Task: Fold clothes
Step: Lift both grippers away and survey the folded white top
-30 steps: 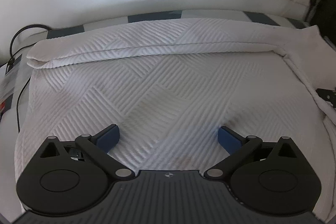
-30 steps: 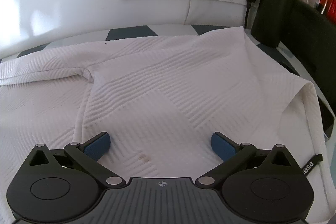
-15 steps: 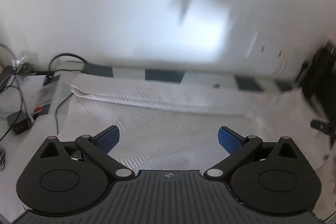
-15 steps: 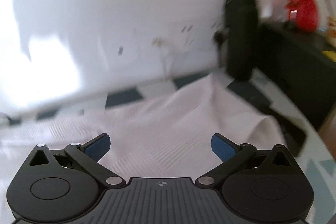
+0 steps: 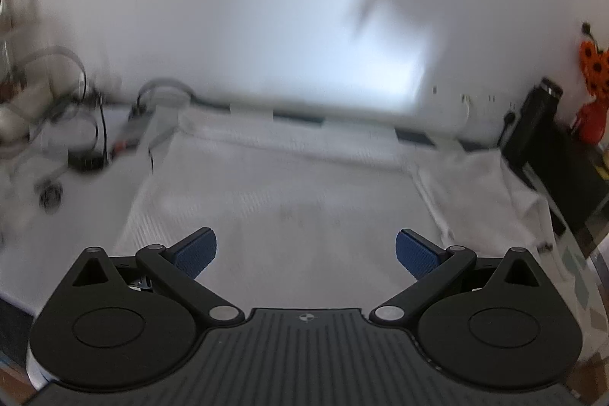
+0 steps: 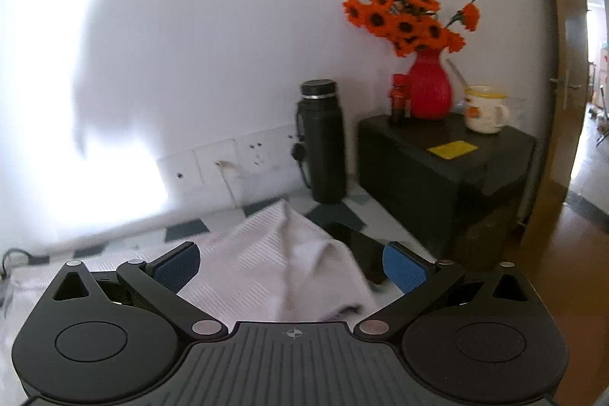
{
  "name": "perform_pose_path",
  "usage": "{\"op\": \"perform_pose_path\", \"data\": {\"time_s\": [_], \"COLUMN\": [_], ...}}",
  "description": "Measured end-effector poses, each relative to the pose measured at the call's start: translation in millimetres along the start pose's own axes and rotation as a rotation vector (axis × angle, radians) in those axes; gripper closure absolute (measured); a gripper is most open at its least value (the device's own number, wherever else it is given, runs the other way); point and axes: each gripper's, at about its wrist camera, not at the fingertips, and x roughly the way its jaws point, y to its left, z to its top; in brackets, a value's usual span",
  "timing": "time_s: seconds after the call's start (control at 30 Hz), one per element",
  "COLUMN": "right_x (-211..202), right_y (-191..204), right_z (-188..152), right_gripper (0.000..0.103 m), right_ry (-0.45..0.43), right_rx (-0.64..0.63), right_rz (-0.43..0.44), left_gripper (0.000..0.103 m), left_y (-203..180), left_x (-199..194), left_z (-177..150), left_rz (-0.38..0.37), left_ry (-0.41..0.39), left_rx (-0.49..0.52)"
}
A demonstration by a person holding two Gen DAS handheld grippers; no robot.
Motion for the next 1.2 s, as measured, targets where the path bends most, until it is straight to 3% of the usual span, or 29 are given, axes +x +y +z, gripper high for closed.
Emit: {"op": "perform_pose_path", "data": {"time_s": [0.17, 0.3, 0.57, 0.73, 0.83, 1.0, 1.2], "right_x": [-18.3, -5.4, 59.2, 106.0, 127.0, 144.1, 151.2], "right_y": [-29.8, -44.2, -53.1, -56.4, -57.6, -46.5, -33.3], "right_z": [3.3, 0.1, -18.3, -45.3, -62.3, -79.3, -81.1], "right_gripper": [0.001, 0.001, 0.001, 0.001, 0.001, 0.001, 0.001], "right_ry": [0.009, 0.053, 0.151, 0.217, 0.277, 0.337, 0.339], "right_rx": [-0.033, -0.046, -0.119, -0.19, -0.218, -0.279, -0.271], "right_rz": [-0.04, -0.056, 0.043, 0.12, 0.182, 0.265, 0.276], "left_gripper": [0.001, 0.001, 0.001, 0.001, 0.001, 0.001, 0.0], "left_y": [-18.4, -40.3, -85.9, -118.6, -131.9, -136.4, -133.5], "left_x": [-6.8, 4.7, 47.1, 77.8, 95.3, 111.7, 119.8], "left_z": [-26.2, -48.4, -75.8, -91.7, -99.9, -110.7, -120.1], "left_rz": [-0.058, -0.011, 0.072, 0.212, 0.249, 0.289, 0.286], "left_ry": [0.006, 0.04, 0.132, 0.158, 0.178, 0.215, 0.229], "left_rx": [-0.052, -0.025, -0.06, -0.073, -0.059, -0.089, -0.119]}}
